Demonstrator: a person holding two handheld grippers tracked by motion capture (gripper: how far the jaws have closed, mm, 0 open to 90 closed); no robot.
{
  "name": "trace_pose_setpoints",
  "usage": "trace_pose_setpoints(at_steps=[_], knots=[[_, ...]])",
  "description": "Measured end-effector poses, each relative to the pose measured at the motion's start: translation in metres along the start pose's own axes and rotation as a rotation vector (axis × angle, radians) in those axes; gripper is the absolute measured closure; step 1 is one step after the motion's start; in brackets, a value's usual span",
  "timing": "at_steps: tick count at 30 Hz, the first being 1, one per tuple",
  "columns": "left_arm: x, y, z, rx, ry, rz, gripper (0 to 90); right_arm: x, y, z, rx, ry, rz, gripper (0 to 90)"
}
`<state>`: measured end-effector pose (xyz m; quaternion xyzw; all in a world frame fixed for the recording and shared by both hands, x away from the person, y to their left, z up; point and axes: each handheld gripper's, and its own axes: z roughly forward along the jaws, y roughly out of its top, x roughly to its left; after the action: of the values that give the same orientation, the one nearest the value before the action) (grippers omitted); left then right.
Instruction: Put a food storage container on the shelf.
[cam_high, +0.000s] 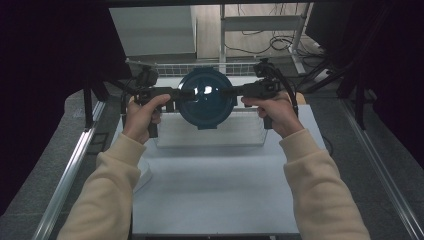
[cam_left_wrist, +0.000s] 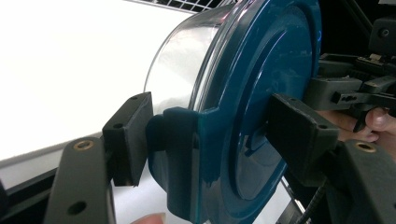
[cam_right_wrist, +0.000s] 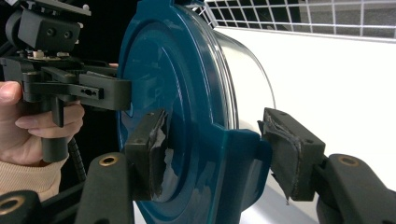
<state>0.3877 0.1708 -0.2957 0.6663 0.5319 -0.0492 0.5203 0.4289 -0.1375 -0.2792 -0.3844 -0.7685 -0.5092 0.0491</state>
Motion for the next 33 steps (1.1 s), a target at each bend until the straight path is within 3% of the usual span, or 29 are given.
trace_pose_setpoints(at_steps=[21,33], knots=[[0.014,0.034,0.016,0.010,-0.010,-0.034,33.3,-0.024,0.027,0.008,-0.014,0.005,0.033,42.6],[0.025,0.044,0.020,0.016,-0.013,-0.045,33.3,-0.033,0.036,0.016,-0.008,0.011,0.057,43.3]])
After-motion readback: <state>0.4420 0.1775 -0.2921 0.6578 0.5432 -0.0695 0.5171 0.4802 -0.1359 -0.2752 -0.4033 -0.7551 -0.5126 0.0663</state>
